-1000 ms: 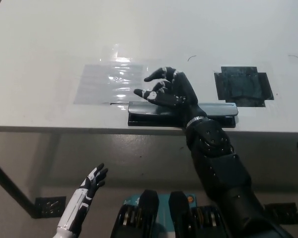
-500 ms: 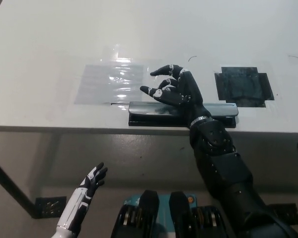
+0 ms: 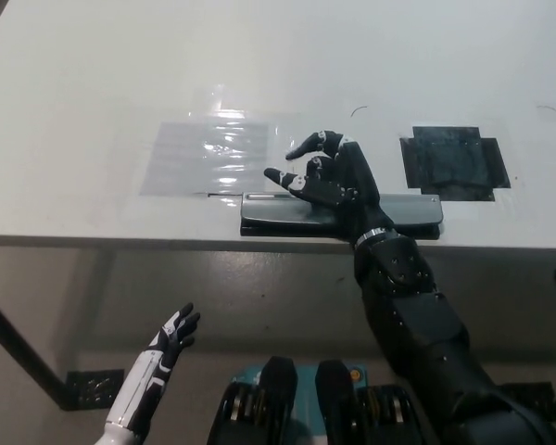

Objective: The paper pin puncher is placed at the center of the table and close to the robot and the robot uses its right fist to press on the paper pin puncher

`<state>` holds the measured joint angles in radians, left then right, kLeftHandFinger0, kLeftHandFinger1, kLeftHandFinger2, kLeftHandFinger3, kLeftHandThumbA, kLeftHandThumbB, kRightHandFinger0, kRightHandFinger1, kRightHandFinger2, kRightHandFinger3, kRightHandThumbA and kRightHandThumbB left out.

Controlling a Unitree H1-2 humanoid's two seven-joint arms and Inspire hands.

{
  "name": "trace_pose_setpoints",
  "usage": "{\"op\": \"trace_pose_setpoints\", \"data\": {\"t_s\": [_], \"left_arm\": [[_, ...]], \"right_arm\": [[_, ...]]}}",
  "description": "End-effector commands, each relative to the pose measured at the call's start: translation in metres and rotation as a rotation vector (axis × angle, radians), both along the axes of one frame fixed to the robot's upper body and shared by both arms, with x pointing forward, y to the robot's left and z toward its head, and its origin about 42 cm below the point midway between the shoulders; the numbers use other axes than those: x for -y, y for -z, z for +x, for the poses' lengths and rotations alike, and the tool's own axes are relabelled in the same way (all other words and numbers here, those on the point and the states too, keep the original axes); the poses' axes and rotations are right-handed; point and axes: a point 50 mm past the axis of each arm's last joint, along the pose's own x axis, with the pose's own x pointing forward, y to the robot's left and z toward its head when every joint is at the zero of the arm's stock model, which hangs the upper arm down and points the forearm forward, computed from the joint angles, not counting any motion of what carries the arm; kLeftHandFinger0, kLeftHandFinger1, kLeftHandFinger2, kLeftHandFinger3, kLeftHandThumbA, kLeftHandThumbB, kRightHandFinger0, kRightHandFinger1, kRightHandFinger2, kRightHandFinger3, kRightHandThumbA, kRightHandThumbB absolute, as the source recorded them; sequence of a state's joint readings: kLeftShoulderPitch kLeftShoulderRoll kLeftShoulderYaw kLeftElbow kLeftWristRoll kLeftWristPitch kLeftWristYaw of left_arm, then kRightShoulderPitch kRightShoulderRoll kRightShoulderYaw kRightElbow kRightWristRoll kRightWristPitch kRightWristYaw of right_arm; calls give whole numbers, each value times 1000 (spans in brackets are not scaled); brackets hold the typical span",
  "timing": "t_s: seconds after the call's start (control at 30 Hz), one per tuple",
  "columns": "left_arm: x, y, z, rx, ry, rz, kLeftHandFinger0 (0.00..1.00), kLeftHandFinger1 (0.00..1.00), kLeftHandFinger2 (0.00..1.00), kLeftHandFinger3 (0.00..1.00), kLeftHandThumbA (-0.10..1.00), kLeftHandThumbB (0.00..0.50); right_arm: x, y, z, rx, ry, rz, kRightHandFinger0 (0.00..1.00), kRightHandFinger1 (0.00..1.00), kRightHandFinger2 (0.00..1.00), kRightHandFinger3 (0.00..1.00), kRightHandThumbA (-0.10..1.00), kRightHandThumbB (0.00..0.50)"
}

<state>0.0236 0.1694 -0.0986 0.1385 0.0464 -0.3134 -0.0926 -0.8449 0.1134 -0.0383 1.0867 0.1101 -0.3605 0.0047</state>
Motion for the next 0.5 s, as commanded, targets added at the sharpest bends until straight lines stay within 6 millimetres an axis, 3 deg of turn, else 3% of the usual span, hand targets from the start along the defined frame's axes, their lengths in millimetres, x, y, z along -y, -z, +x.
{"op": "trace_pose_setpoints", "data": {"t_s": [0.0,0.07,0.1,0.13,0.17,0.2,0.3,0.4,0.47], "left_arm": [[-4,-2,-9,22,21,23,1000,1000,1000,1000,1000,361],[-5,-1,-12,13,20,29,1000,1000,1000,1000,1000,360],[-5,0,-13,11,18,27,1000,1000,1000,1000,1000,352],[-6,0,-14,10,17,26,1000,1000,1000,1000,1000,350],[-6,1,-15,9,16,28,1000,1000,1000,1000,1000,351],[-6,1,-15,6,15,28,1000,1000,1000,1000,1000,352],[-6,3,-15,12,16,34,1000,1000,1000,1000,1000,343],[-6,4,-15,3,15,25,1000,1000,1000,1000,1000,358],[-7,4,-15,6,19,23,1000,1000,1000,1000,1000,346]], "right_arm": [[15,124,-72,-369,31,-93,0,89,383,277,1000,133],[17,139,-86,-413,29,-115,0,26,310,188,1000,140],[18,146,-92,-429,28,-134,0,15,310,194,1000,165],[18,150,-96,-436,25,-146,0,3,296,176,1000,153],[19,155,-101,-442,19,-143,0,10,318,198,1000,183],[20,157,-103,-446,16,-143,0,21,332,211,1000,179],[20,160,-107,-442,13,-148,47,74,381,219,1000,170],[22,158,-105,-432,16,-156,19,77,381,214,1000,175],[22,153,-99,-416,25,-138,0,55,371,228,1000,207]]}}
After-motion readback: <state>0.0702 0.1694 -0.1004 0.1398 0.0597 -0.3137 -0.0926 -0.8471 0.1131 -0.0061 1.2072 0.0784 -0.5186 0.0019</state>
